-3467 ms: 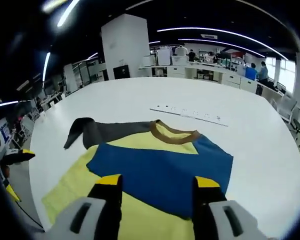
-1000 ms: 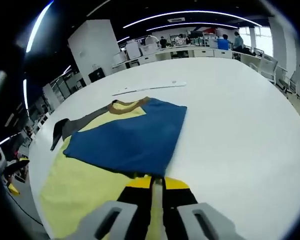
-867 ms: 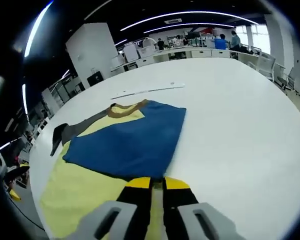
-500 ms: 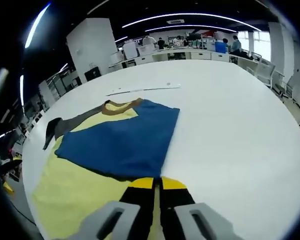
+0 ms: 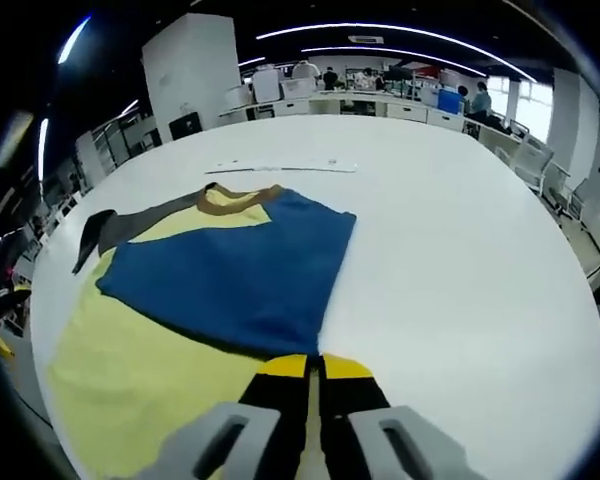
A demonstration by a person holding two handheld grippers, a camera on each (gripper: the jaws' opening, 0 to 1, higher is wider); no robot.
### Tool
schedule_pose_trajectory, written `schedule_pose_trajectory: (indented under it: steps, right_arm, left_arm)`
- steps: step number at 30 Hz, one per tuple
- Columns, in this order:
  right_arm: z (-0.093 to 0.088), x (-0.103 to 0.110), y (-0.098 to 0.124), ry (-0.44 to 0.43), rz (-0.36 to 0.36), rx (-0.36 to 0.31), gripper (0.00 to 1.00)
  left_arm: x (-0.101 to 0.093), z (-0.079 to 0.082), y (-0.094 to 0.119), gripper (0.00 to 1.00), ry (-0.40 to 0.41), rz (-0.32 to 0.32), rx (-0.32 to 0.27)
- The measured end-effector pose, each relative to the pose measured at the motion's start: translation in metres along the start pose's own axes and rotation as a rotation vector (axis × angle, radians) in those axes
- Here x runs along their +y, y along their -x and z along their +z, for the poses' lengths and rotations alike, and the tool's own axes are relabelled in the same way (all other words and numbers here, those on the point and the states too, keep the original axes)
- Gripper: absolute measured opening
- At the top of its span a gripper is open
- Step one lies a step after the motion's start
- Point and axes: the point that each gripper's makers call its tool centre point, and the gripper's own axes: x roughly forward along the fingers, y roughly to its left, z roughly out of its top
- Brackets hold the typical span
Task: Fold the garment on the visible template until the final outline fits inside the template.
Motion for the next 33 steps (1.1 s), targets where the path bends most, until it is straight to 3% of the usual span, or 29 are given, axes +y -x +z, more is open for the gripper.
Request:
schedule_pose_trajectory:
  steps: [33]
  right_arm:
    - [-0.005, -0.050, 0.007, -0.018, 0.002, 0.031, 0.00]
  left_arm:
    - [0.048, 0.011, -0.009, 0.85, 0.023, 0.100, -0.014]
